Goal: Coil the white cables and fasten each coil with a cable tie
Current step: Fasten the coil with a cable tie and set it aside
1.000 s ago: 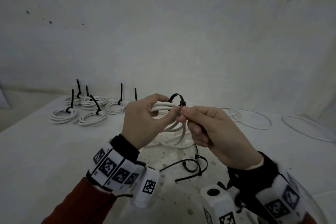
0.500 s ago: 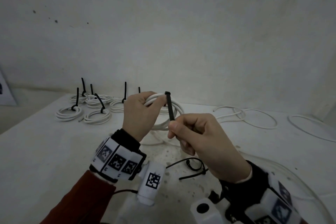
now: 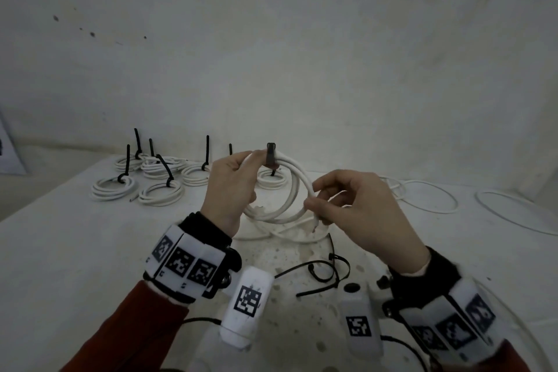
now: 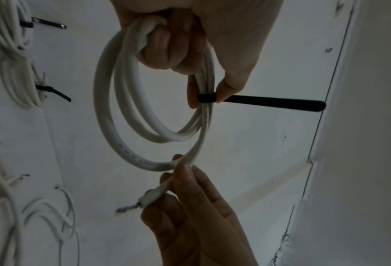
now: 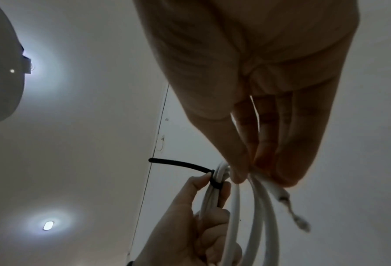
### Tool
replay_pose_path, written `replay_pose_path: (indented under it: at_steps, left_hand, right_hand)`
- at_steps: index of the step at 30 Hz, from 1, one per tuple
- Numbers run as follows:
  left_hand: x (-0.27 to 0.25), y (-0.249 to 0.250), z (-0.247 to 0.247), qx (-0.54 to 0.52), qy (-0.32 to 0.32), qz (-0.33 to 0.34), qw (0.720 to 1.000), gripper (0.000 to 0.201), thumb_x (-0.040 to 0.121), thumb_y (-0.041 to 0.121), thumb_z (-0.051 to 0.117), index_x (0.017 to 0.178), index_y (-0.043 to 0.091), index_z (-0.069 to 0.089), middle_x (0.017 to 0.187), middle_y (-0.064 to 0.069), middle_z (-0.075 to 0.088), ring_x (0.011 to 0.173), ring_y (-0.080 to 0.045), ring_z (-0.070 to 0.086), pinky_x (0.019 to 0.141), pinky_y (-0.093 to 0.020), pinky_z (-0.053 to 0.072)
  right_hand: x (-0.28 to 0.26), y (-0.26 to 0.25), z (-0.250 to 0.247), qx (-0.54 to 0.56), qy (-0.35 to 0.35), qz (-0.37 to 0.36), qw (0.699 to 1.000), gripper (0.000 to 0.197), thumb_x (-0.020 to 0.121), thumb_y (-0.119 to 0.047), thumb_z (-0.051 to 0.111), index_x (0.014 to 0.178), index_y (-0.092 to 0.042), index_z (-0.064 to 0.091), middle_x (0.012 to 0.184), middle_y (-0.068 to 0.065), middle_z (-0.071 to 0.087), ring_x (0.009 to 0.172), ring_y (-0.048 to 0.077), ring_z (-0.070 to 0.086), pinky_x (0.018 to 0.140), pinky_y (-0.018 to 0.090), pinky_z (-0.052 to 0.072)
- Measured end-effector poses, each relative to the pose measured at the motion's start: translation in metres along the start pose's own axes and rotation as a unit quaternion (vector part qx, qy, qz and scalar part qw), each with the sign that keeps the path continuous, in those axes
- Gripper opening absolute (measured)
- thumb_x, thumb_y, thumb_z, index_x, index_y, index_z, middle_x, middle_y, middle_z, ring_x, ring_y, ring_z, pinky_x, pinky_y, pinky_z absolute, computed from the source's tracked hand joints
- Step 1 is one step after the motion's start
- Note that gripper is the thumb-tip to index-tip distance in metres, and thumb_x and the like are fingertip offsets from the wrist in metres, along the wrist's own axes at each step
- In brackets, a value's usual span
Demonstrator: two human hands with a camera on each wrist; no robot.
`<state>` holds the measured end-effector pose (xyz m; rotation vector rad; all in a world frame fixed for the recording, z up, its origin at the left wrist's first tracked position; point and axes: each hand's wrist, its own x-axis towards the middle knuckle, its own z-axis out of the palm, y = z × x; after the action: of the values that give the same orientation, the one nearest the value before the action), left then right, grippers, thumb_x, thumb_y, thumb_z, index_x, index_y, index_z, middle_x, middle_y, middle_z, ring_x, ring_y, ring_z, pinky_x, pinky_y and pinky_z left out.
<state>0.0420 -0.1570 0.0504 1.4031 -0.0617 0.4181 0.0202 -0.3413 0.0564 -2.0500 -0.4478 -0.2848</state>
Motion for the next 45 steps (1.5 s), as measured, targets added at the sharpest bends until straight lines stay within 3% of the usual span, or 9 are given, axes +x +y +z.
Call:
replay_pose_path:
  at_steps: [4, 9, 15, 19, 24, 27, 30, 39, 45]
  left_hand:
    - [-0.004, 0.002, 0.003, 0.000, -0.006, -0.007, 1.000, 0.030, 0.090, 0.023, 0.060, 0.063, 0.015, 0.071, 0.046, 0.006, 0.021, 0.039, -0.007, 0.018, 0.039, -0.017, 0.020]
    - [-0.015, 0.008, 0.012, 0.091, -0.006, 0.065, 0.994, 0.025, 0.091, 0.024, 0.057, 0.077, 0.006, 0.069, 0.035, 0.017, 0.041, 0.039, 0.000, 0.040, 0.051, -0.021, 0.030]
    - [-0.010, 0.004, 0.008, -0.031, -0.110, -0.018, 0.993, 0.040, 0.100, 0.033, 0.040, 0.096, 0.001, 0.064, 0.053, 0.011, 0.026, 0.046, -0.006, 0.023, 0.048, -0.020, 0.026]
    - [-0.010, -0.002, 0.008, -0.008, -0.192, -0.009, 0.981, 0.034, 0.101, 0.030, 0.038, 0.096, 0.008, 0.064, 0.062, 0.002, 0.042, 0.059, -0.013, 0.038, 0.060, -0.028, 0.031]
    - [-0.011, 0.001, 0.006, 0.033, -0.230, -0.058, 0.971, 0.035, 0.103, 0.015, 0.032, 0.093, 0.001, 0.062, 0.070, -0.004, 0.053, 0.063, -0.014, 0.051, 0.071, -0.027, 0.048]
    - [-0.015, 0.003, 0.011, -0.051, -0.263, -0.123, 0.956, 0.044, 0.099, 0.009, 0.024, 0.074, 0.012, 0.060, 0.061, -0.002, 0.042, 0.046, -0.013, 0.038, 0.057, -0.029, 0.044]
    - [-0.016, 0.006, 0.013, -0.078, -0.280, -0.162, 0.943, 0.038, 0.095, 0.018, 0.024, 0.076, 0.013, 0.055, 0.058, 0.000, 0.033, 0.041, -0.010, 0.025, 0.050, -0.024, 0.038]
    - [-0.014, 0.014, 0.008, -0.042, -0.303, -0.169, 0.937, 0.056, 0.078, 0.065, 0.046, 0.071, 0.010, 0.052, 0.047, 0.009, 0.024, 0.038, -0.006, 0.019, 0.048, -0.020, 0.035]
    - [-0.019, 0.014, 0.011, -0.041, -0.341, -0.179, 0.922, 0.058, 0.071, 0.073, 0.043, 0.057, 0.017, 0.050, 0.044, 0.008, 0.021, 0.034, -0.007, 0.020, 0.048, -0.022, 0.041]
  right_hand:
    - [0.002, 0.003, -0.001, -0.110, 0.067, -0.042, 0.991, 0.007, 0.076, -0.032, 0.079, 0.076, -0.028, 0.073, 0.059, -0.010, 0.066, 0.054, 0.004, 0.060, 0.060, 0.016, 0.046]
    - [0.002, 0.012, 0.015, -0.248, 0.101, -0.076, 0.961, 0.018, 0.089, -0.031, 0.062, 0.076, -0.018, 0.063, 0.067, -0.009, 0.064, 0.065, 0.014, 0.061, 0.069, 0.038, 0.051]
    - [0.009, 0.009, 0.009, -0.007, 0.058, 0.010, 0.998, 0.005, 0.091, -0.025, 0.062, 0.092, -0.020, 0.064, 0.077, -0.005, 0.072, 0.068, 0.006, 0.070, 0.074, 0.041, 0.057]
    - [0.012, 0.013, 0.000, -0.061, 0.062, -0.032, 0.996, 0.021, 0.095, -0.029, 0.054, 0.085, -0.015, 0.067, 0.073, -0.006, 0.072, 0.070, 0.008, 0.068, 0.074, 0.043, 0.055]
    - [0.015, 0.012, -0.003, 0.070, -0.014, 0.074, 0.995, 0.015, 0.094, -0.017, 0.052, 0.084, -0.009, 0.059, 0.069, 0.000, 0.070, 0.065, 0.017, 0.066, 0.071, 0.042, 0.050]
    - [0.013, 0.007, -0.007, 0.177, -0.067, 0.124, 0.974, 0.021, 0.092, -0.025, 0.058, 0.086, -0.005, 0.061, 0.060, 0.006, 0.061, 0.058, 0.021, 0.060, 0.068, 0.035, 0.043]
    - [0.014, 0.005, -0.012, 0.258, -0.137, 0.145, 0.945, 0.042, 0.080, -0.045, 0.059, 0.085, -0.004, 0.066, 0.058, 0.009, 0.052, 0.054, 0.022, 0.055, 0.061, 0.030, 0.046]
    - [0.018, 0.004, -0.013, 0.460, -0.198, 0.237, 0.833, 0.029, 0.083, -0.030, 0.057, 0.066, -0.008, 0.059, 0.052, 0.002, 0.047, 0.061, 0.020, 0.053, 0.067, 0.028, 0.037]
    - [0.016, -0.003, -0.016, 0.479, -0.229, 0.262, 0.806, 0.031, 0.083, -0.035, 0.053, 0.065, -0.010, 0.057, 0.041, -0.008, 0.024, 0.034, 0.008, 0.026, 0.053, 0.025, 0.037]
